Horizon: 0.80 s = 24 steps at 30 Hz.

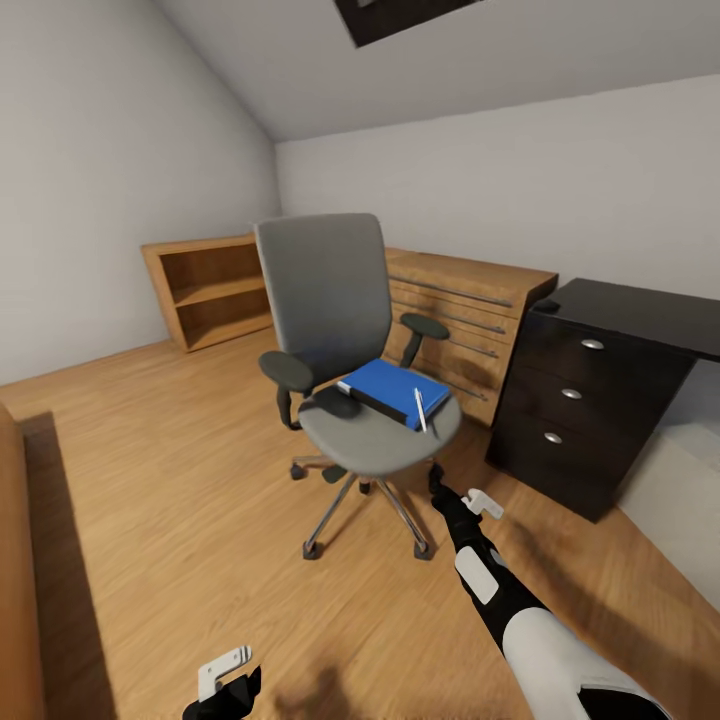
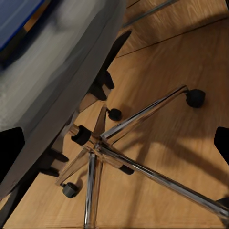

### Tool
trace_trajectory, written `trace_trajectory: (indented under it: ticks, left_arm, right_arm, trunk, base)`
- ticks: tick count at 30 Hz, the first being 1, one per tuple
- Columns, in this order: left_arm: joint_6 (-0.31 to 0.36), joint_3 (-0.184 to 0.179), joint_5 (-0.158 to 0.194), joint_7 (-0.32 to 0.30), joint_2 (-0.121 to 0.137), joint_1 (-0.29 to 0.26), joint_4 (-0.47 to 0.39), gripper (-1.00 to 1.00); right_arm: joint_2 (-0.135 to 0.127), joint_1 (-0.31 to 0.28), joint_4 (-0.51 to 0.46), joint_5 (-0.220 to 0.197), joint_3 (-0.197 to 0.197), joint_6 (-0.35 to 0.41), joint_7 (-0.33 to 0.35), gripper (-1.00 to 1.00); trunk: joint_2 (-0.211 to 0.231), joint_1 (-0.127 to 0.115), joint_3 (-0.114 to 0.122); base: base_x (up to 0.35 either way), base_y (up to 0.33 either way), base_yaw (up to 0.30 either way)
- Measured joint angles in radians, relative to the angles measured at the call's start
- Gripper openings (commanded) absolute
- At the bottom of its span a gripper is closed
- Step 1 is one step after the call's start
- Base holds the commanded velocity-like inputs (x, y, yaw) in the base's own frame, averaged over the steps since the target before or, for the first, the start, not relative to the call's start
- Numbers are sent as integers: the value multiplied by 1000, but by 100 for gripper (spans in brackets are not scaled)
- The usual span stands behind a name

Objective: In the bedroom, organize the workspace by keeping the computer under the desk, ensuring the monitor is on the desk, placing the keyboard on the desk next to the monitor, placing the mouse on the desk next to the keyboard, moving the folder from the swivel chair onto the desk next to the mouse, stacking the notebook on top of the folder with the pen on top of the notebook, and positioning the swivel chair next to the desk.

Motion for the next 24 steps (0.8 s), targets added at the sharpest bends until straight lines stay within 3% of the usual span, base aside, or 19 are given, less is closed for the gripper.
trace_trajectory:
  ticks: [24]
  left_arm:
    - [0,0,0,0,0,0,0,100]
  right_arm:
    - [0,0,0,0,-1,0,0,100]
  trunk:
    - [0,0,0]
  base:
    - [-35,22,0]
